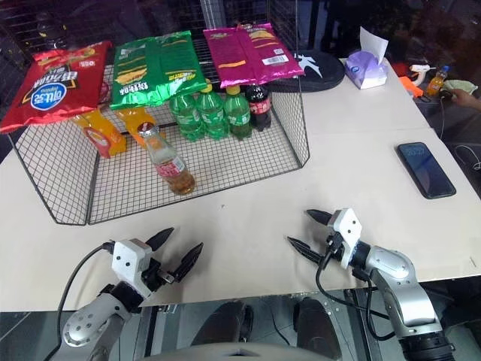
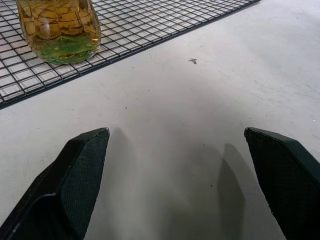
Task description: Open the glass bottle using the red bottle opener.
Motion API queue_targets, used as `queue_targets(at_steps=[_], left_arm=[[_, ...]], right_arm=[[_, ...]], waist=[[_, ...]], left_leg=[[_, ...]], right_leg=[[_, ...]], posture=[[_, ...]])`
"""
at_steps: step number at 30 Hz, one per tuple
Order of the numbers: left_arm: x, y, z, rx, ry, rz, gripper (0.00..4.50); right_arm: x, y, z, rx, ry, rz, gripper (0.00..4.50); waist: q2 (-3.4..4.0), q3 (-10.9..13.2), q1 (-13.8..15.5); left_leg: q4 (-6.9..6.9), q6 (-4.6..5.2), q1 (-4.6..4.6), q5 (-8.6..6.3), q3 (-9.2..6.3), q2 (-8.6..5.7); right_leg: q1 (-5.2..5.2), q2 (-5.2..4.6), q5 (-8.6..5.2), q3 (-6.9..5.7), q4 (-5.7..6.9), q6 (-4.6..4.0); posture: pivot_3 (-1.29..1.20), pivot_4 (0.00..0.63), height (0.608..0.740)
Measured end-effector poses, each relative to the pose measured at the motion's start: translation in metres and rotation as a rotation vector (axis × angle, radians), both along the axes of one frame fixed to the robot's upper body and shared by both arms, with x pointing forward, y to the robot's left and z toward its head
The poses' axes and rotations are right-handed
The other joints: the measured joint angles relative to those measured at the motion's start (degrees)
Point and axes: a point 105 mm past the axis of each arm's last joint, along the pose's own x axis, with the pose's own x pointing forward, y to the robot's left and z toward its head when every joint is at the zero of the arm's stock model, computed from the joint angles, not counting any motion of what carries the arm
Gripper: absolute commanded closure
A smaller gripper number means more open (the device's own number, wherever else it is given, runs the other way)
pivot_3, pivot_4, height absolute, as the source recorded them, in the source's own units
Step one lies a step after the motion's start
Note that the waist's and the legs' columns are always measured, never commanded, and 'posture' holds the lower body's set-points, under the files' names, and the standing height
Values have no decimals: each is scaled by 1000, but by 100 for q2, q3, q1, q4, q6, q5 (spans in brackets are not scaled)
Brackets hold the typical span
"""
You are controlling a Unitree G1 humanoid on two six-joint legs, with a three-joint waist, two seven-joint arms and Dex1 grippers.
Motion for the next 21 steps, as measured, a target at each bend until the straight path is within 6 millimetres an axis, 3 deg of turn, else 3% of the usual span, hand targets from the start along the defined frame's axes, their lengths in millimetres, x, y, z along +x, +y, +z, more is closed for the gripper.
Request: queue_targets(at_steps=[21], left_arm=[[11,7,8,10,-35,7,0]], right_arm=[[5,-1,-6,12,-48,-1,77]], waist=[[-2,-2,-7]], left_leg=[[1,-15,4,9,1,0]], right_leg=[[2,3,1,1,3,1]], posture=[[0,150,740]])
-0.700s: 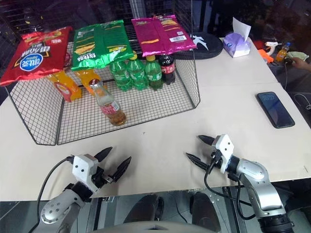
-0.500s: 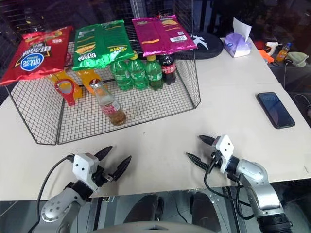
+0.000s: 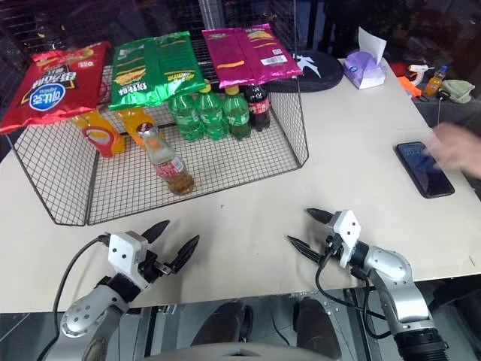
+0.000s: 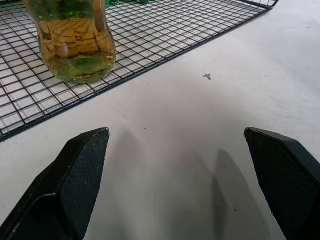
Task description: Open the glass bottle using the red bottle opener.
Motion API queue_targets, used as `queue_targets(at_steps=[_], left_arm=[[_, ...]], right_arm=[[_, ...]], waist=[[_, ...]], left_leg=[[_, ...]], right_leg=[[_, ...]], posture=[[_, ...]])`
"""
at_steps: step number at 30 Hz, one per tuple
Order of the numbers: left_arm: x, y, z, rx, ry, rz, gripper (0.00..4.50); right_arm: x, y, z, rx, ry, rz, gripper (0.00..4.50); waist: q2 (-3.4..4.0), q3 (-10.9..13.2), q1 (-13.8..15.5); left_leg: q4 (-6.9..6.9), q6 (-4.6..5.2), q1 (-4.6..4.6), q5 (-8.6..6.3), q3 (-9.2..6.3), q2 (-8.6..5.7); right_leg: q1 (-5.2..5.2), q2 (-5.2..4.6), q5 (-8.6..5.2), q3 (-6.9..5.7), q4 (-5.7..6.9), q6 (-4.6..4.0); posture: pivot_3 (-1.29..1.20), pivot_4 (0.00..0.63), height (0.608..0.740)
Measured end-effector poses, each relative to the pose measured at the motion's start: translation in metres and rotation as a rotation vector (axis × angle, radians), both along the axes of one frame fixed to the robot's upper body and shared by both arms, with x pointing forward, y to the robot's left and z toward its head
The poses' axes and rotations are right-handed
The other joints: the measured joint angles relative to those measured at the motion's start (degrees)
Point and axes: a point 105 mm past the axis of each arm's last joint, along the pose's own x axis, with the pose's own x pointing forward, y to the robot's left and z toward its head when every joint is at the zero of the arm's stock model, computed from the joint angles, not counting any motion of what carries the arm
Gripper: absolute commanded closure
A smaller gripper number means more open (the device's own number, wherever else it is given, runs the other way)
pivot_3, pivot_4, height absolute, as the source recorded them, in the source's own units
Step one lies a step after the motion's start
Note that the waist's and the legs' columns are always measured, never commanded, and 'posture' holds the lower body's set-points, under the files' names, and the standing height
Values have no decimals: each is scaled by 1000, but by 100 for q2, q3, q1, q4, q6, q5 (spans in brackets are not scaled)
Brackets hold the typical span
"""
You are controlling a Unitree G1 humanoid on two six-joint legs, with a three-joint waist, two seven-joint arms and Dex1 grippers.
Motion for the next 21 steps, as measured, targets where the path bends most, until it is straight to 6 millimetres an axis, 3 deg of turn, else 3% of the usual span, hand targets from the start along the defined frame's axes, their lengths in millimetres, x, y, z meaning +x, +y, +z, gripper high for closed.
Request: queue_targets(at_steps=[9,15,18,21], left_arm=[[1,2,0,-6,-1,1,0],[7,20,10,-13,-38,69,0],[16,35,21,-3,-89,127,0],[27,55,34,1,-145,213,0]], right_arm=[[0,0,0,1,-7,1,77],[1,9,2,-36,-25,51,77],[2,20,15,-25,-61,97,77],[4,36,43,26,-120,156,77]], waist=[[0,0,0],[0,0,-3],[1,1,1],[0,0,-5]], left_leg=[[0,0,1,0,0,0],[1,-1,0,1,-2,1],[1,-2,0,1,-2,0],[3,-2,0,1,-3,0]], right_leg=[[0,0,0,0,1,0],[-1,2,0,-2,2,0],[-2,2,0,-2,6,0],[-3,3,0,-2,6,0]], posture=[[0,150,740],[0,150,740],[0,150,740],[0,150,740]])
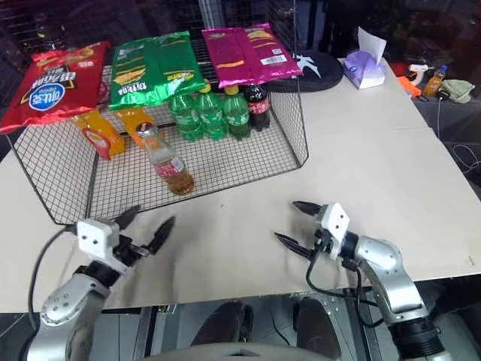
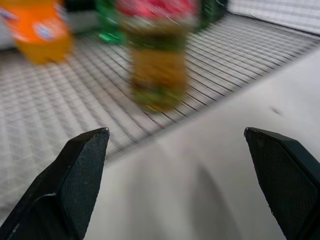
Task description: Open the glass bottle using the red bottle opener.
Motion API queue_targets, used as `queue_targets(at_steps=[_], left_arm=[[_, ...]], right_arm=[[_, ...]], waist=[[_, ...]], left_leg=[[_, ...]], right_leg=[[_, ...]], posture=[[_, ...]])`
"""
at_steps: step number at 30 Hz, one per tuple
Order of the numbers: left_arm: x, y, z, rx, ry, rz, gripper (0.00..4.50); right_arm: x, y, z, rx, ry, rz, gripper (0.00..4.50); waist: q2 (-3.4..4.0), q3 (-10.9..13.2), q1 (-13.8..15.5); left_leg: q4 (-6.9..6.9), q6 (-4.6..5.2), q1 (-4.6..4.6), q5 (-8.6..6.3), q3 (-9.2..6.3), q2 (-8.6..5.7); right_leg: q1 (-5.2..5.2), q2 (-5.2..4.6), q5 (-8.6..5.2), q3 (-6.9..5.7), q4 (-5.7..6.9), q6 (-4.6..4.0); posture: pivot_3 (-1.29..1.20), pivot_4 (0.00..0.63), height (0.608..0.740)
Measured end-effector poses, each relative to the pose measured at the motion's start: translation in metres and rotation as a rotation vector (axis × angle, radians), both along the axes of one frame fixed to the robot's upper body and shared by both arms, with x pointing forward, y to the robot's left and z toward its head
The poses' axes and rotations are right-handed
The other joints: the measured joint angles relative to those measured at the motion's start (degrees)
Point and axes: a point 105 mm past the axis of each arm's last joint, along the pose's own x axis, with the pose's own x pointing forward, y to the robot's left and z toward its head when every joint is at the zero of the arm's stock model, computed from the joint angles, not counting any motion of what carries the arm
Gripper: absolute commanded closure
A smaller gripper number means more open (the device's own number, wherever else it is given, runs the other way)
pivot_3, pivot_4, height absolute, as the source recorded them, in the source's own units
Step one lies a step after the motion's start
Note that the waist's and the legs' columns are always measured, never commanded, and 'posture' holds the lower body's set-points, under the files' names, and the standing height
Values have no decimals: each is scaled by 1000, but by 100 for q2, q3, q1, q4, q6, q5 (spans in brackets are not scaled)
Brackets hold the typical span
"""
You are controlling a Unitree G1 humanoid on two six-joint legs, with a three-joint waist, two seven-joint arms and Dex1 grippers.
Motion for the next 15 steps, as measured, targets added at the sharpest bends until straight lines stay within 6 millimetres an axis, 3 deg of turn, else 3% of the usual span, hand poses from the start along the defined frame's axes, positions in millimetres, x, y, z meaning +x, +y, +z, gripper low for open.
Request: queue_targets(at_steps=[6,9,15], left_arm=[[19,44,35,11,-132,187,0],[28,60,52,18,-182,244,0],[44,73,70,5,-236,293,0]], right_arm=[[-3,28,58,149,-83,106,77],[-5,35,71,190,-84,132,77],[-8,42,84,202,-92,160,77]], waist=[[-3,-1,16],[-4,-2,18],[-4,-2,2]], left_leg=[[2,0,-5,0,-11,-4],[2,0,-7,0,-12,-9],[1,-1,-8,0,-11,-11]], right_leg=[[-2,0,0,-9,0,0],[-2,0,0,-10,-1,0],[-7,2,0,-9,0,0]], posture=[[0,150,740],[0,150,740],[0,150,740]])
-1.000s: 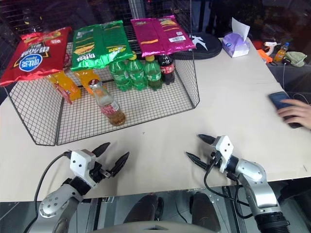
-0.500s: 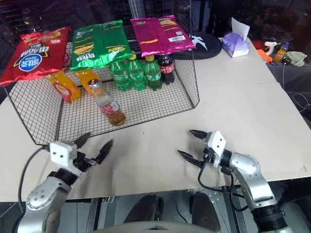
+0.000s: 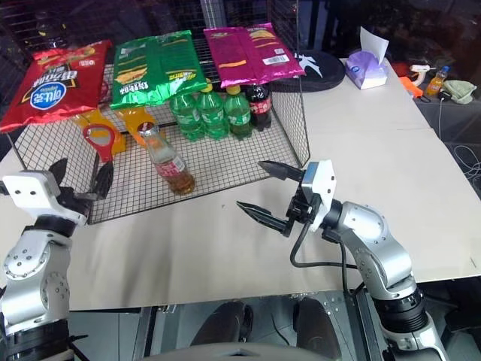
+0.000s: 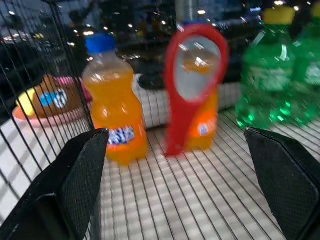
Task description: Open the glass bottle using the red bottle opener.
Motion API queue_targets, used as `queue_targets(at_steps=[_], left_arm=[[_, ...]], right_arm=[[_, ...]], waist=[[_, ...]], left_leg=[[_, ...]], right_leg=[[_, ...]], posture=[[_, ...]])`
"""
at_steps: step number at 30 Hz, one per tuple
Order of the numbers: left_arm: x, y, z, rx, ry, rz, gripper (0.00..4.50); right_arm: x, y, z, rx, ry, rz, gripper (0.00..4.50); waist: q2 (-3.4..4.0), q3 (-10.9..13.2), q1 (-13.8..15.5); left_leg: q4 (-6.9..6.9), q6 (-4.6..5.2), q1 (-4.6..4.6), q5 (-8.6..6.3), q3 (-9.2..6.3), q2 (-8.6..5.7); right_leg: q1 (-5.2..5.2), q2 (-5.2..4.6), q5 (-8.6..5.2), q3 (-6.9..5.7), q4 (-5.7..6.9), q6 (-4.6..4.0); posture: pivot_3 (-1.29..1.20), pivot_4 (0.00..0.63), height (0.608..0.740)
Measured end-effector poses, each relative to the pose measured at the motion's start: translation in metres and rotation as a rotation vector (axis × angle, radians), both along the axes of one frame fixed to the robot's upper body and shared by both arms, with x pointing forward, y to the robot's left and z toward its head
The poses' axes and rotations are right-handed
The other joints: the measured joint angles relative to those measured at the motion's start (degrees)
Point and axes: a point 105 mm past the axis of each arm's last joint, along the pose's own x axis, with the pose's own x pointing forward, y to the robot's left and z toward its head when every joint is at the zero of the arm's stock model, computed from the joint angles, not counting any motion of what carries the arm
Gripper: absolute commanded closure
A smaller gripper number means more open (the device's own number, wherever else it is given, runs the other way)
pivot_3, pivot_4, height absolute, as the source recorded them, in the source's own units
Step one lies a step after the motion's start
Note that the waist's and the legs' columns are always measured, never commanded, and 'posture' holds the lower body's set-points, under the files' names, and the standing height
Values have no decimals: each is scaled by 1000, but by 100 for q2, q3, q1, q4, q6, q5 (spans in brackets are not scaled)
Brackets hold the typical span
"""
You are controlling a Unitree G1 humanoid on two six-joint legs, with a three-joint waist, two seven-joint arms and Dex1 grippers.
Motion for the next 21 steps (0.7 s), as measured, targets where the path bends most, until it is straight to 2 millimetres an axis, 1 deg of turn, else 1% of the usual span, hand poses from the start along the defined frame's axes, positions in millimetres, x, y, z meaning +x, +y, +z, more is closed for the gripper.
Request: queue_targets(at_steps=[4,7,9,14,17,21], left_arm=[[7,5,4,-12,-12,16,0],[12,6,5,-11,-9,17,0],[15,2,3,-4,1,-1,0],[24,3,-2,-4,29,-25,0],[32,-3,1,13,24,-58,0],[38,-5,8,16,2,-72,0]], right_arm=[[-2,2,3,8,6,7,77],[-5,6,12,27,-12,30,77],[-7,8,16,37,-20,44,77],[-8,9,15,44,0,55,77],[-8,10,15,43,5,56,77],[-7,10,15,43,6,50,77]], waist=[[0,0,-20],[0,0,-19],[-2,-1,-13],[-4,-2,-9],[-4,-2,-7],[-4,-2,-15]], left_leg=[[0,-1,-5,1,8,3],[0,-2,-7,1,10,3],[0,-2,-8,1,10,2],[1,-1,-10,1,9,0],[1,-2,-10,1,8,0],[1,-2,-11,1,10,0]], right_leg=[[-16,-1,0,8,11,0],[-20,0,0,10,14,0],[-20,0,0,10,14,0],[-20,0,0,9,14,0],[-21,8,0,8,14,0],[-22,6,0,10,14,0]], posture=[[0,150,740],[0,150,740],[0,150,740],[0,150,740],[0,150,740],[0,150,740]])
